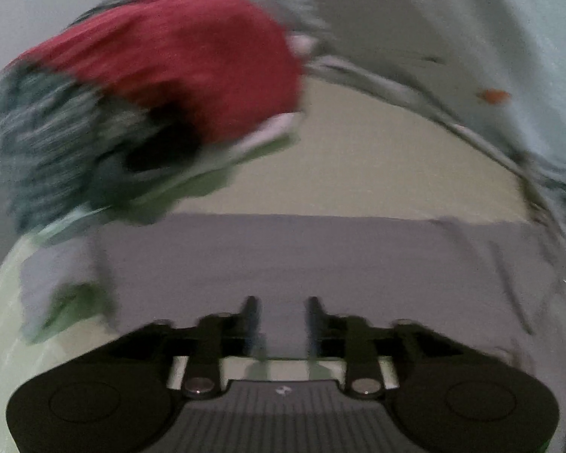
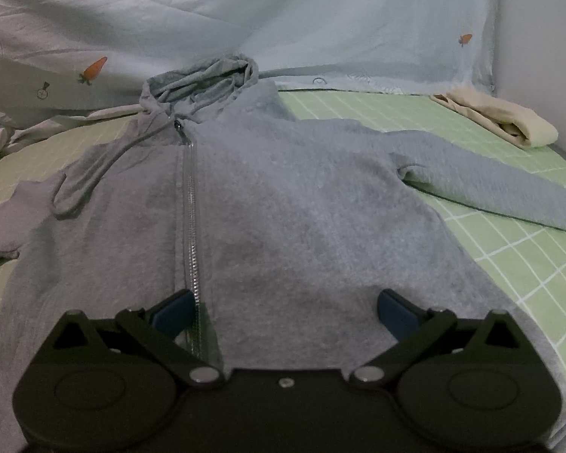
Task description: Fold clothes
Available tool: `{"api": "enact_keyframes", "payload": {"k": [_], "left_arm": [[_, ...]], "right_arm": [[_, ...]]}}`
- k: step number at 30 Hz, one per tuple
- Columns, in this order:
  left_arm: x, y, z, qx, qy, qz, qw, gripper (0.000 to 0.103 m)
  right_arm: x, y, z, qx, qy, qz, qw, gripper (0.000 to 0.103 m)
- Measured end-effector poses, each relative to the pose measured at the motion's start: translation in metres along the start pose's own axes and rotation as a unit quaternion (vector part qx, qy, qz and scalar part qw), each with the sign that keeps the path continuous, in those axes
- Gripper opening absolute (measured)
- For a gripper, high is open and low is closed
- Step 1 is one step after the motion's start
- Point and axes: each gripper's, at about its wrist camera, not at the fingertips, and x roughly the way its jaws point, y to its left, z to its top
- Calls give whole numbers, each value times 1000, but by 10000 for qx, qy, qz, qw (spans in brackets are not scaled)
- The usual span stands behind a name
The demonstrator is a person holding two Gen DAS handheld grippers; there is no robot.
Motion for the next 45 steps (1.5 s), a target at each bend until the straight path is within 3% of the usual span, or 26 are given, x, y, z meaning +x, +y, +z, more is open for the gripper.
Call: {"api": "enact_keyframes", "payload": {"k": [1,4,9,14,16,17,19,20,22,23,28,31,35,37,38,39,41,42,43,45], "left_arm": [[2,12,1,-266,17,151,9995,65],[10,54,5,-1183,87,272,9926,68],[17,102,8,-2326,12,290,9721,76],[29,128,10,-2990,-54,399,9534,77],[34,128,13,-2969,-95,521,9534,75],[35,123,16,-2819,-115,651,9572,73],[38,112,22,-2406,-127,943,9659,52],[41,105,24,-2152,-99,1087,9704,46],[43,86,25,-1603,-72,1322,9782,17],[43,78,24,-1402,-89,1322,9812,13],[24,18,16,-223,-415,1133,9924,10],[6,-23,14,562,-747,583,9939,6],[-14,-78,6,1491,-1123,-202,9822,6],[-22,-96,2,1798,-1059,-773,9749,7],[-26,-104,0,1964,-1011,-1078,9693,8],[-31,-113,-4,2191,-990,-1353,9612,17],[-41,-128,-15,2657,-922,-1677,9448,49],[-43,-134,-21,2795,-897,-1746,9399,76],[-43,-135,-28,2864,-886,-1769,9375,88],[-41,-137,-33,2948,-784,-1764,9358,91]], "right_arm": [[0,0,0,0,-5,-7,10000,103],[1,1,0,-4,-1,-19,10000,103],[1,1,1,-18,13,-42,10000,103],[1,1,2,-25,28,-64,10000,103],[1,1,2,-29,29,-72,10000,103],[1,1,2,-32,29,-80,10000,103],[1,0,2,-35,23,-80,10000,103],[2,1,2,-34,19,-81,10000,103],[2,1,2,-34,15,-84,10000,103],[2,1,2,-33,11,-85,10000,103],[1,1,2,-28,-3,-84,10000,103],[2,1,2,-31,-6,-83,10000,103],[1,1,1,-33,-4,-87,10000,103],[1,1,1,-34,-5,-87,10000,103],[1,1,1,-33,-6,-87,10000,103],[1,1,1,-34,-6,-88,10000,103],[1,1,1,-38,-1,-96,9999,103],[1,1,1,-41,2,-100,9999,103],[1,2,1,-46,6,-103,9999,103],[1,2,2,-53,23,-107,9999,103]]}}
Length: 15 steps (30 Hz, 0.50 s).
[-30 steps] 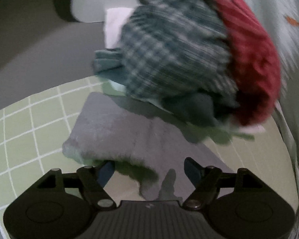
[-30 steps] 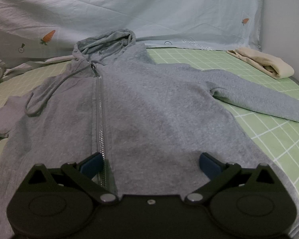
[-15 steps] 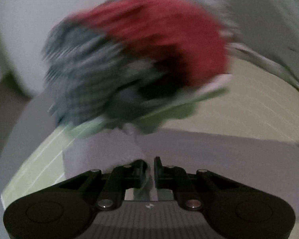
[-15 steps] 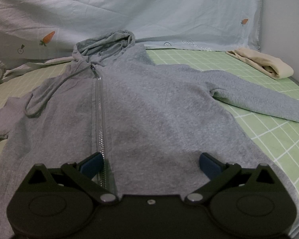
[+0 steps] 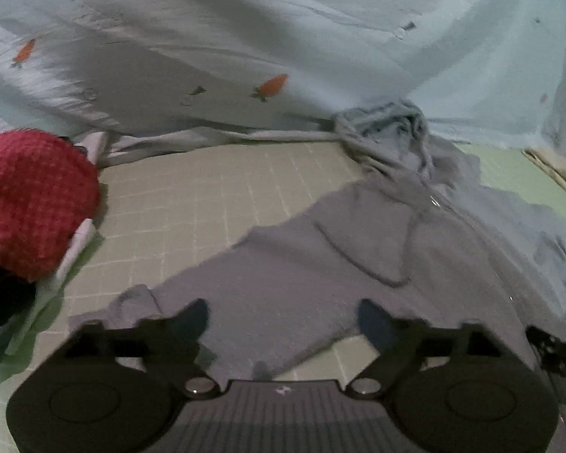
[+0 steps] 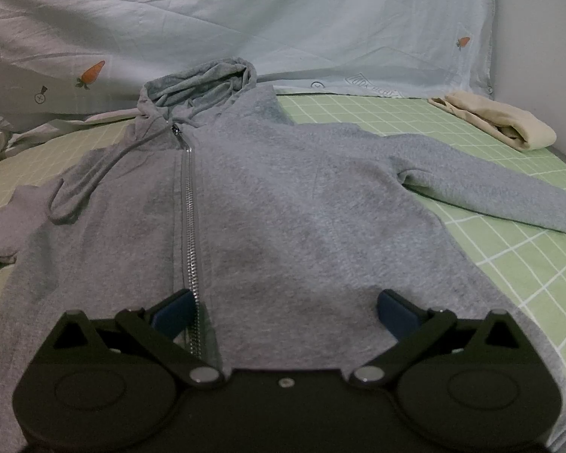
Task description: Fold clothes
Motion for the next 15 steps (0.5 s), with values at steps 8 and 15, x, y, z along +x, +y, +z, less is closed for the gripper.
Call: {"api": "enact_keyframes", "payload": {"k": [8,15], "left_arm": [[-8,47,-16,-902,209,447,9947,102],[-13,102,-32,-1948,455,1168,9728,102]], "right_arm": [[4,2,39,118,721,302,9969,103],[-7,84,80,-947,-21,1135,9890,103]]}}
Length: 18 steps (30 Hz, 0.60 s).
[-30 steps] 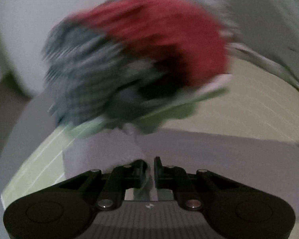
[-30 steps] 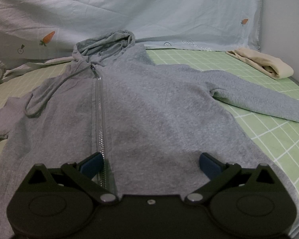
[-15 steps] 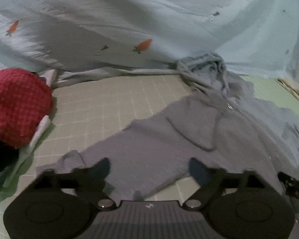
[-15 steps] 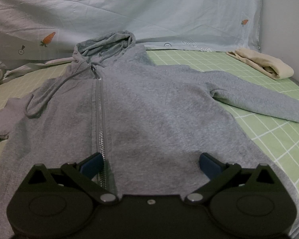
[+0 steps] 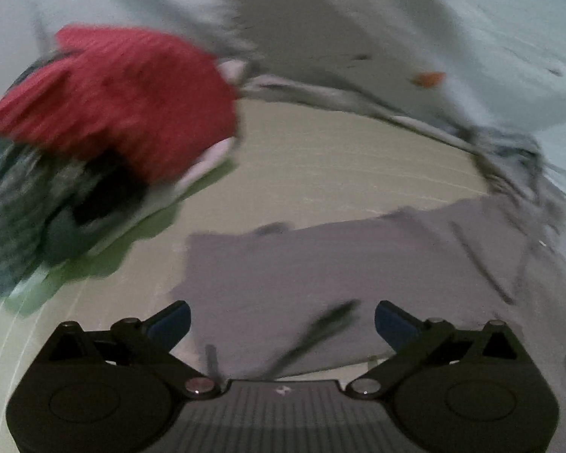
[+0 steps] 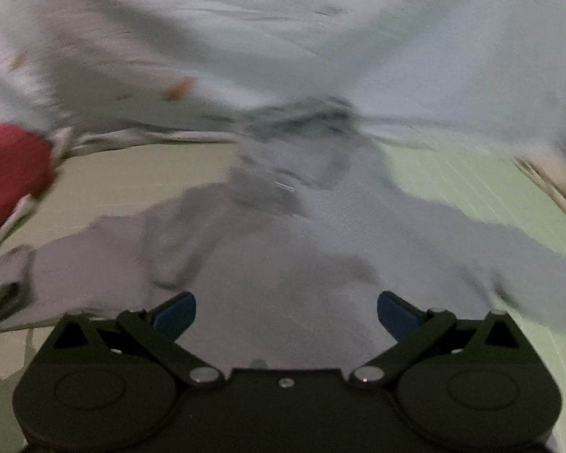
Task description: Fold clothes
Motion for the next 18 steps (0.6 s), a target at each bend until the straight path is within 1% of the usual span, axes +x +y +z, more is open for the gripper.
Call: {"api": "enact_keyframes", "payload": {"k": [3,6,8,11,13,15,18], "left_arm": [[6,20,-1,-389,195,297,9986,102],[11,33,-3,-557,320,582,9962,102],[14,41,-5,-663,412,708,9944,102],[22,53,-9,-877,593,808,9911,102],[27,58,-12,-980,744,862,9887,102],[34,62,-14,-1081,925,886,9859,103],[38,69,-16,-1271,1009,803,9835,103]], "right_arm": [[22,43,8,-373,62,584,9976,103],[42,85,12,-659,136,1105,9916,103],[51,115,10,-915,159,1441,9852,103],[62,156,5,-1301,217,1820,9744,103],[69,178,2,-1493,253,1994,9681,103],[75,193,-1,-1715,286,2008,9641,103],[83,211,-5,-2087,281,1888,9592,103]]}}
